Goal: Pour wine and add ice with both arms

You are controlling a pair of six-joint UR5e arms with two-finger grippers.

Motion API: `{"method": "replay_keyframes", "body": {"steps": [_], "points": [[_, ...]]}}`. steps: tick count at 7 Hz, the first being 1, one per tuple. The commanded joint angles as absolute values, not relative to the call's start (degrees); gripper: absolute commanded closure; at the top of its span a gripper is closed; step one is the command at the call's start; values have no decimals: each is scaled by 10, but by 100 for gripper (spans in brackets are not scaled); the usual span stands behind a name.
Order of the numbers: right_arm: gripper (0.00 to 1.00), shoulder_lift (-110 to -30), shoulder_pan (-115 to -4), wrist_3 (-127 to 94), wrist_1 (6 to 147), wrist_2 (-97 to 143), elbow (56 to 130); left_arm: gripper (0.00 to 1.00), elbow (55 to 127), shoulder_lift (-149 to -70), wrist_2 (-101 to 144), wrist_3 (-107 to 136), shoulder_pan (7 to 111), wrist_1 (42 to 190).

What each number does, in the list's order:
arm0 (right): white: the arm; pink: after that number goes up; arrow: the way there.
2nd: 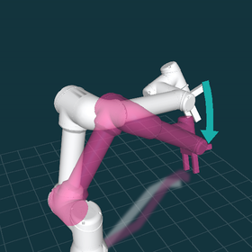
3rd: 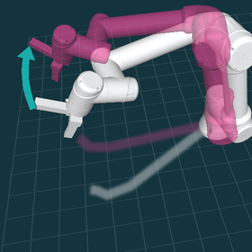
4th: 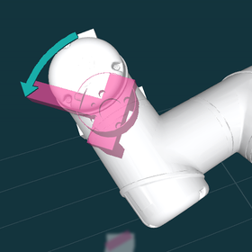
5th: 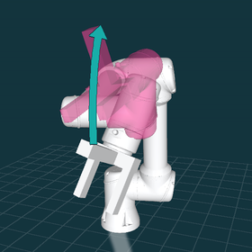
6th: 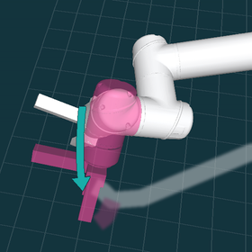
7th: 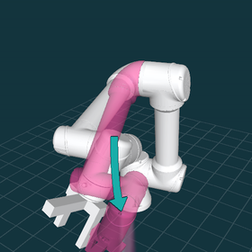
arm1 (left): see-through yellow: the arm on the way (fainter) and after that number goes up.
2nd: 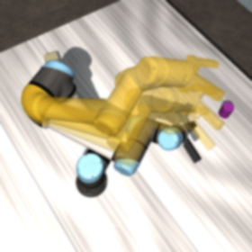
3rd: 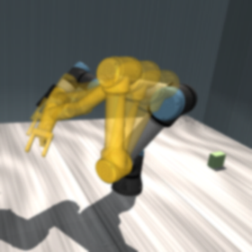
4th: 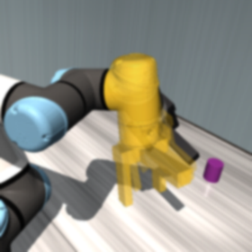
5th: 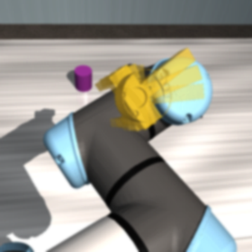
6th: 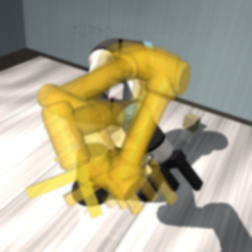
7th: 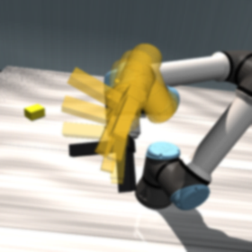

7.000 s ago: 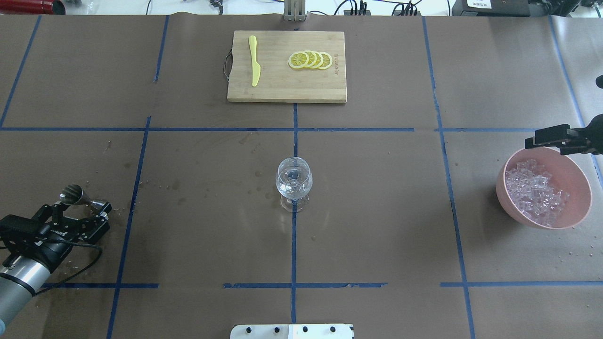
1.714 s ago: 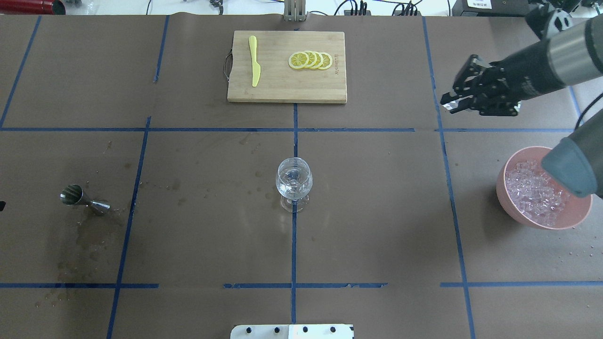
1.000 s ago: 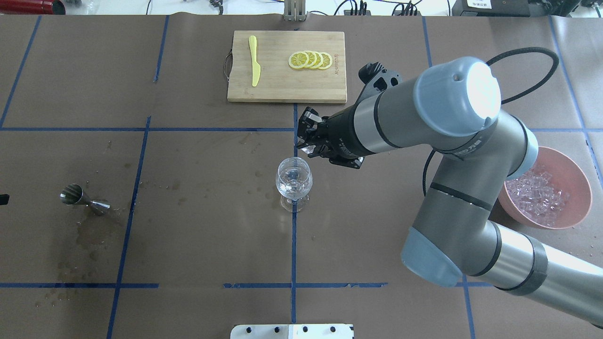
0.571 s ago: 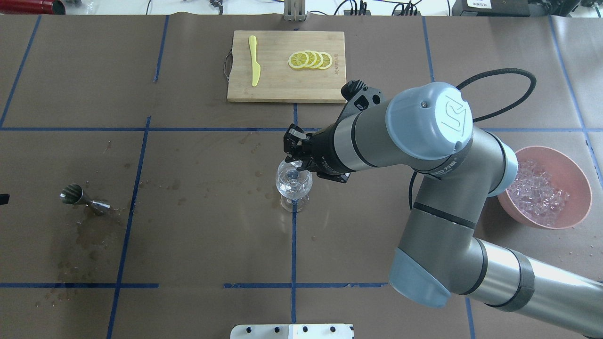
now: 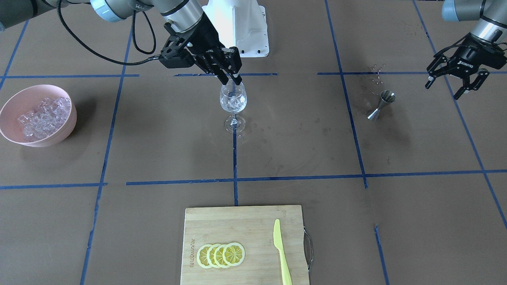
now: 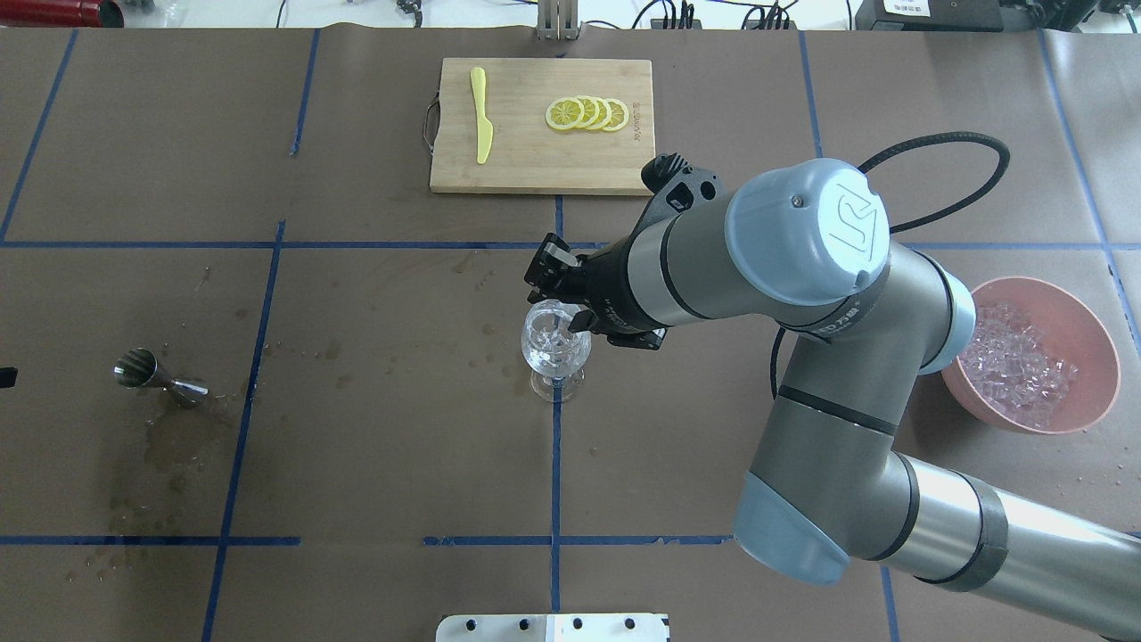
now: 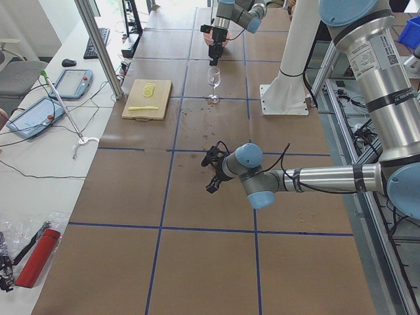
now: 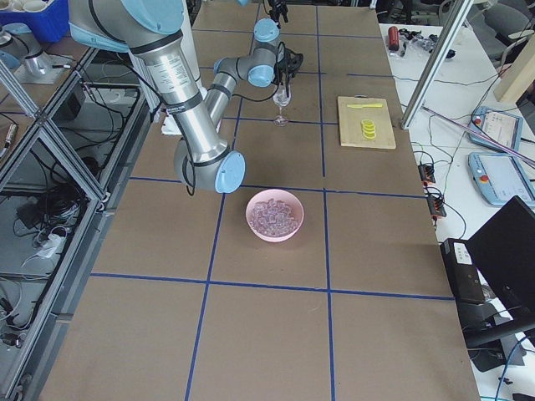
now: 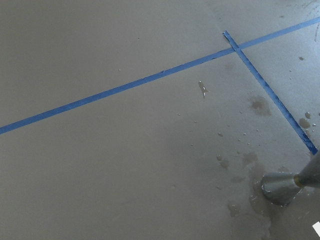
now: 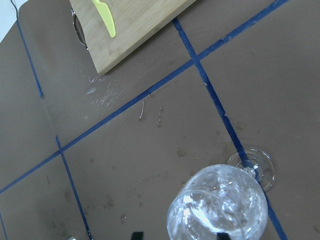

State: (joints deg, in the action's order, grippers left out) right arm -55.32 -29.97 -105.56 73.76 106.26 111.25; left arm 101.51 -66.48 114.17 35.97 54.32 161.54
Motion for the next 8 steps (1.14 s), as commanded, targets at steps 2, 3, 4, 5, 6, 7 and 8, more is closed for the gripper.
{"method": "replay_keyframes", "body": {"steps": [2, 3, 4, 5, 6, 7, 8], "points": [[1, -557, -321, -1054, 757, 1072, 1127, 1, 1016, -662, 1142, 359, 544, 1615], [0, -573, -364, -1051, 791, 1116, 1153, 0, 1015, -658, 1147, 352, 545, 1615], [0, -613, -450, -1027, 793, 1215, 1153, 1, 1014, -659, 1149, 313, 550, 1609], [0, -665, -533, -906, 793, 1292, 1151, 1, 1004, -666, 1157, 272, 591, 1588], [0, -716, -603, -794, 798, 1331, 1144, 1, 990, -684, 1188, 211, 638, 1550], [0, -759, -667, -686, 806, 1352, 1123, 0, 986, -710, 1200, 153, 688, 1491], [0, -795, -728, -545, 807, 1376, 1083, 1, 986, -747, 1225, 95, 730, 1407]]}}
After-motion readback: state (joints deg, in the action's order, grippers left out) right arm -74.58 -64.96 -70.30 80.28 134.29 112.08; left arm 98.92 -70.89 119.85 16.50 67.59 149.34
